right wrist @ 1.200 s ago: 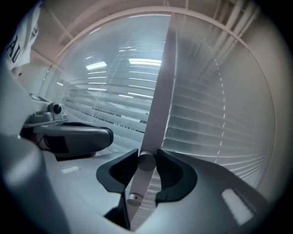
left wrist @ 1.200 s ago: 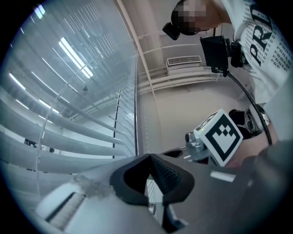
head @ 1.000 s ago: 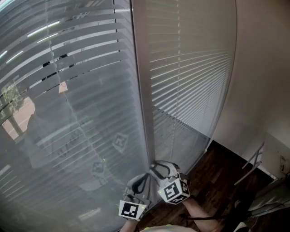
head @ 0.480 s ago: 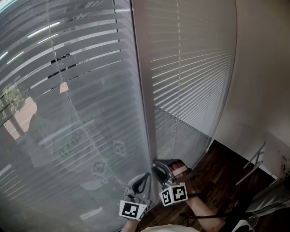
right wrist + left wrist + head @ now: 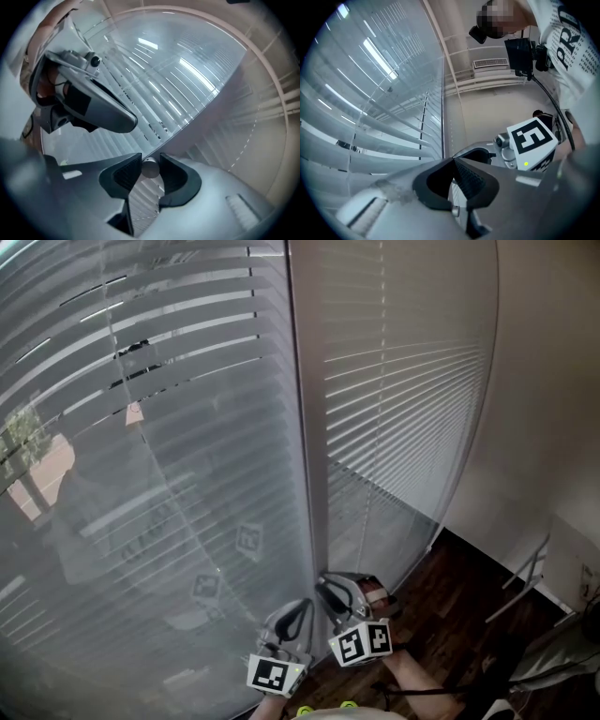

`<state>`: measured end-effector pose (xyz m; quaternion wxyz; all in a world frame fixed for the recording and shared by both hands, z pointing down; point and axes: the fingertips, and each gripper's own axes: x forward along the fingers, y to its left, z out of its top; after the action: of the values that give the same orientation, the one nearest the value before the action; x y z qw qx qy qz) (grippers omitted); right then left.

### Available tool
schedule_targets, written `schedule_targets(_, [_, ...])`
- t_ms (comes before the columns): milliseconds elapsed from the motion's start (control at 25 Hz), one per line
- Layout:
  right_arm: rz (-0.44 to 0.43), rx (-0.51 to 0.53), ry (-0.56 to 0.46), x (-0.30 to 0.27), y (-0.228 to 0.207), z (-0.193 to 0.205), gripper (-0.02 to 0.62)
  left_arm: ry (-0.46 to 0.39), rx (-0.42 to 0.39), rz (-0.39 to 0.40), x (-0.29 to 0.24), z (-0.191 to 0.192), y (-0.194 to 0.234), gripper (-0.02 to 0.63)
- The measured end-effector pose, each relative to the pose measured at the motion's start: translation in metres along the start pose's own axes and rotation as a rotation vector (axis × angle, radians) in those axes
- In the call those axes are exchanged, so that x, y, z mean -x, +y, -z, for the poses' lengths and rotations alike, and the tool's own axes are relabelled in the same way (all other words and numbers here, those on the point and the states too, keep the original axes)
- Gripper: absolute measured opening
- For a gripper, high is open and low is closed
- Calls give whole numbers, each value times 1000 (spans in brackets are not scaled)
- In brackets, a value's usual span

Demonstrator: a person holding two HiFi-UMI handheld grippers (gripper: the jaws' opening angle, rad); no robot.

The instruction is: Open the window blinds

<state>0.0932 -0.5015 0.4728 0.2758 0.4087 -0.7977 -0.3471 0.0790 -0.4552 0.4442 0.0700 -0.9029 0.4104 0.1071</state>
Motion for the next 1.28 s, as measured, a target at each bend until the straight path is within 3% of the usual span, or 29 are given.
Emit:
schedule_targets(520, [-46, -503, -92, 1, -12, 4, 126, -2, 7, 28, -3, -2, -3, -6])
schedule_targets(1000, [-83, -880, -90, 0, -20, 14, 126, 1, 13, 20, -1, -3, -2, -6])
schedule_targets(1120, [-89, -927, -99, 0, -21, 15, 126, -1, 20, 21, -1, -3, -2, -6])
schedule_targets(1280, [-79, -888, -87, 0, -21, 14, 126, 20, 3, 21, 0, -3, -2, -6])
